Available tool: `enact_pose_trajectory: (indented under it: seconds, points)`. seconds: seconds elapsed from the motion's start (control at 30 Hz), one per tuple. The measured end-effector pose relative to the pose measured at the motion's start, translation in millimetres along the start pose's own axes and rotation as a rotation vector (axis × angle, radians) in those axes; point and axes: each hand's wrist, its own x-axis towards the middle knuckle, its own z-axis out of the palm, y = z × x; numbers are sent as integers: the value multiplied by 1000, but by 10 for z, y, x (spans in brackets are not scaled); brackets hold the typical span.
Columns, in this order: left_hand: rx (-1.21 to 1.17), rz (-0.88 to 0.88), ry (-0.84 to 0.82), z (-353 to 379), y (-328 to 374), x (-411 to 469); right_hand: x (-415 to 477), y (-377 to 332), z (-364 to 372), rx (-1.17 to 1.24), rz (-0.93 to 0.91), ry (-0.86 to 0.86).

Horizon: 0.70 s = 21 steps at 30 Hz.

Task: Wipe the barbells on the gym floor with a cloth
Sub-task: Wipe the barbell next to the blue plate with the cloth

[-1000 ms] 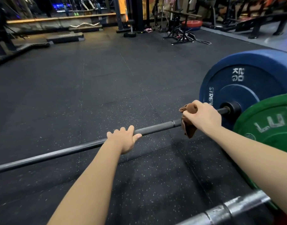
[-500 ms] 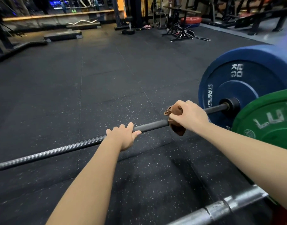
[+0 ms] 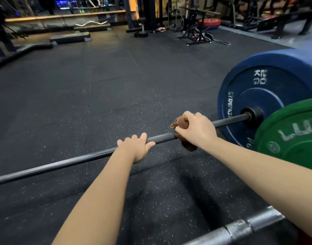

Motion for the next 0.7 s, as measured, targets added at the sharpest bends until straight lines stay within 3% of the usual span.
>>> enact_pose_trajectory:
  seconds: [0.1,0.3,0.53,0.7]
  points:
    - [-2,-2,-3,-4,4,-12,71,78,-61,4,2,-34]
    - [-7,-3,-17,-15,8,-12,226,284,-125,28,220,7]
    - [-4,-5,-8,-8,3,0,11,-283,63,-13,20,-49]
    - [-10,-12,-5,-4,9,-9,41,-213,-36,-56,-141,-175]
